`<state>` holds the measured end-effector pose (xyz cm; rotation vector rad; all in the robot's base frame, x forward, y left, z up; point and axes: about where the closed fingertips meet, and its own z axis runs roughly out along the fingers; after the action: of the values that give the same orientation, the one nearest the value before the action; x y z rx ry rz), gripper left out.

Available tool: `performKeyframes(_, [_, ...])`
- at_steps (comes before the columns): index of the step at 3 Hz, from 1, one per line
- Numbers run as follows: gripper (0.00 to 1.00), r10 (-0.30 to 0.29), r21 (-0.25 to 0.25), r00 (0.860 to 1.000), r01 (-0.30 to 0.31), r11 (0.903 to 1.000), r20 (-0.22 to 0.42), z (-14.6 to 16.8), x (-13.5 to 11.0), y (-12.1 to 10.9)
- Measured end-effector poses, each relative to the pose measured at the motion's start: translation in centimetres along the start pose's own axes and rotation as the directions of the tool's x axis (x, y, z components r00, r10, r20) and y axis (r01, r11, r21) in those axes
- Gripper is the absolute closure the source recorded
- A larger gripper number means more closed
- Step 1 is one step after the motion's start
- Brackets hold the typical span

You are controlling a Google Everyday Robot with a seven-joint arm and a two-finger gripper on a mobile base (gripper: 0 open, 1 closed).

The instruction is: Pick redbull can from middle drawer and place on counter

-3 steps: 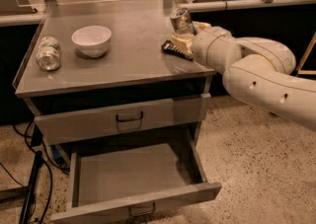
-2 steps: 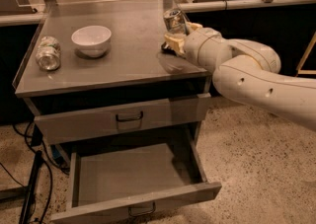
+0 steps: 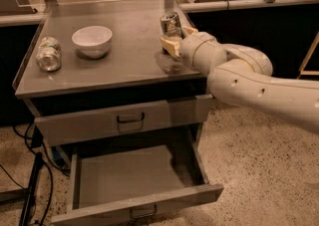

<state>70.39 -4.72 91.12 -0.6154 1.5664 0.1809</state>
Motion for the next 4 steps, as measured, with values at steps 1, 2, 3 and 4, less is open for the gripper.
performKeyframes(1, [1.00,0.042,-0.024,0.998,-0.042,0.9988,0.035,1.1,-0.8,1.6])
performKeyframes(2, [1.00,0.101,-0.079,0.991,-0.093,0.9925,0.093,3.7,-2.1,4.5])
performKeyframes(3, [1.00,0.158,-0.128,0.981,-0.143,0.9814,0.114,5.4,-2.2,6.8])
performKeyframes(4, [1.00,0.158,-0.129,0.980,-0.143,0.9813,0.119,5.4,-2.4,7.1])
